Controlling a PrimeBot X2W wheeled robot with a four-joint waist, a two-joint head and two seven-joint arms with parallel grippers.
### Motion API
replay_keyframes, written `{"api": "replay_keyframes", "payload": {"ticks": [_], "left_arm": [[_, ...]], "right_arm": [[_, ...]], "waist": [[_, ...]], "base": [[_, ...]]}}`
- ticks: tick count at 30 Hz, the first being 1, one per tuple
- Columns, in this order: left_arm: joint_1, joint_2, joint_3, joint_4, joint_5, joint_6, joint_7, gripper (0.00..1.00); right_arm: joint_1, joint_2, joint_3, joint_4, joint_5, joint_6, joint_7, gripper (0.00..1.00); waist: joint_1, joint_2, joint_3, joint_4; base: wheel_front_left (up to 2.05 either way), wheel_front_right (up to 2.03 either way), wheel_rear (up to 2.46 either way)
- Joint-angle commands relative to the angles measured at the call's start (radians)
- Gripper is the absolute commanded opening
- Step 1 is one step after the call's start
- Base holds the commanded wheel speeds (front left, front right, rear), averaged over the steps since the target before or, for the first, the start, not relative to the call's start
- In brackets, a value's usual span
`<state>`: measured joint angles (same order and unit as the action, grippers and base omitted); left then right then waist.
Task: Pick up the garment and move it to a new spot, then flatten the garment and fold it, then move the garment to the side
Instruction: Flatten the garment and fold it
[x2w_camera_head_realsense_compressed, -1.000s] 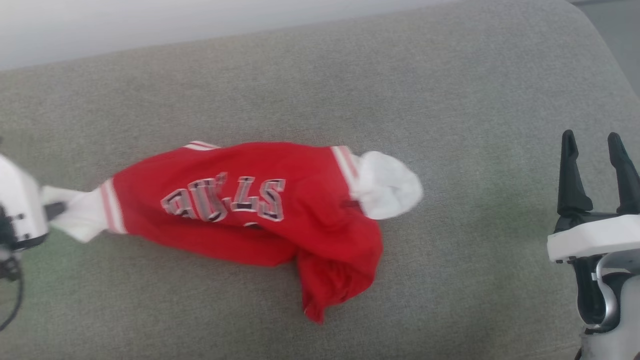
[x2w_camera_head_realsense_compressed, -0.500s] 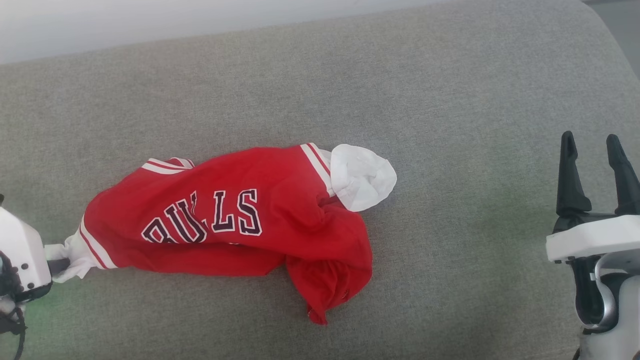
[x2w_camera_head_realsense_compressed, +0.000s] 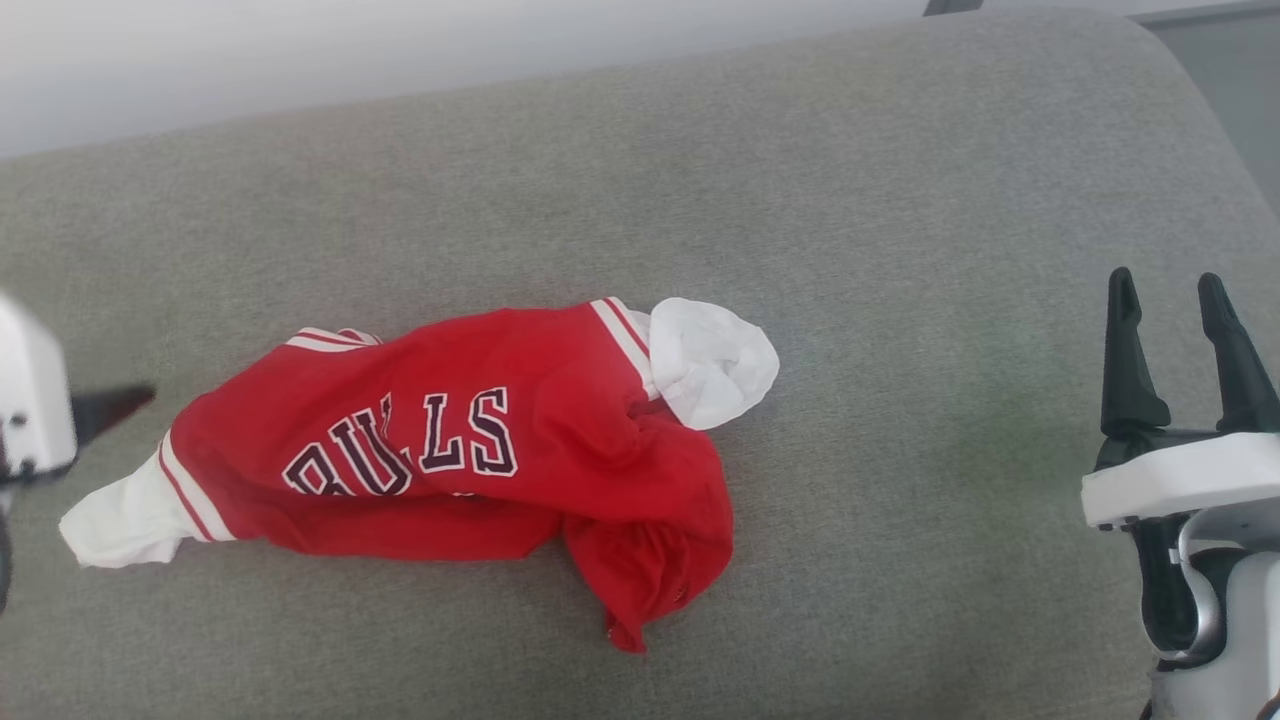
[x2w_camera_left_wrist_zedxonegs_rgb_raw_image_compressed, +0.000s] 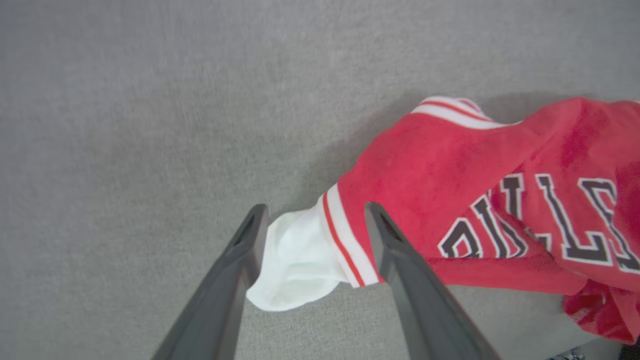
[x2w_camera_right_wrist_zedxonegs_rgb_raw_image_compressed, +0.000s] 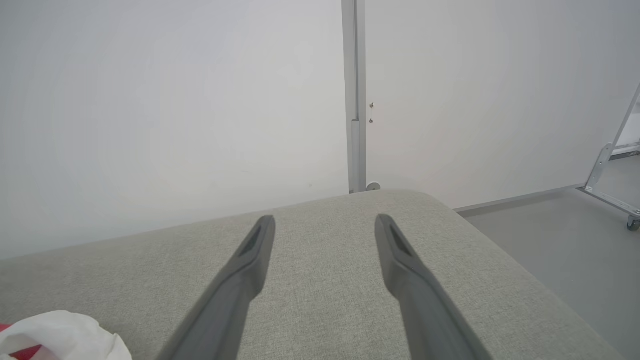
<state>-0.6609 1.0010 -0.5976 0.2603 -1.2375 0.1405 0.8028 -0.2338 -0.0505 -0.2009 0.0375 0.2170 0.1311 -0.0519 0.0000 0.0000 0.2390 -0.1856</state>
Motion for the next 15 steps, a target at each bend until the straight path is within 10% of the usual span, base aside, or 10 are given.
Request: {"api": "replay_keyframes", "payload": {"ticks": [1,15], "left_arm": [[-0.022,-0.008,-0.005,-0.011,0.018,-0.008,0.005,1.0],[-0.166,-0.164,-0.118,0.148,0.117,-0.07,0.06,1.0]], "right_arm": [[0.003,0.0,0.002,0.0,0.009,0.0,-0.004,1.0],[-0.028,0.0,0.057,0.008,0.028,0.0,-0.024,1.0]], "waist": [[0.0,0.0,-0.001,-0.005],[0.0,0.0,0.054,-0.088]], "base": [[0.0,0.0,0.0],[0.0,0.0,0.0]]}}
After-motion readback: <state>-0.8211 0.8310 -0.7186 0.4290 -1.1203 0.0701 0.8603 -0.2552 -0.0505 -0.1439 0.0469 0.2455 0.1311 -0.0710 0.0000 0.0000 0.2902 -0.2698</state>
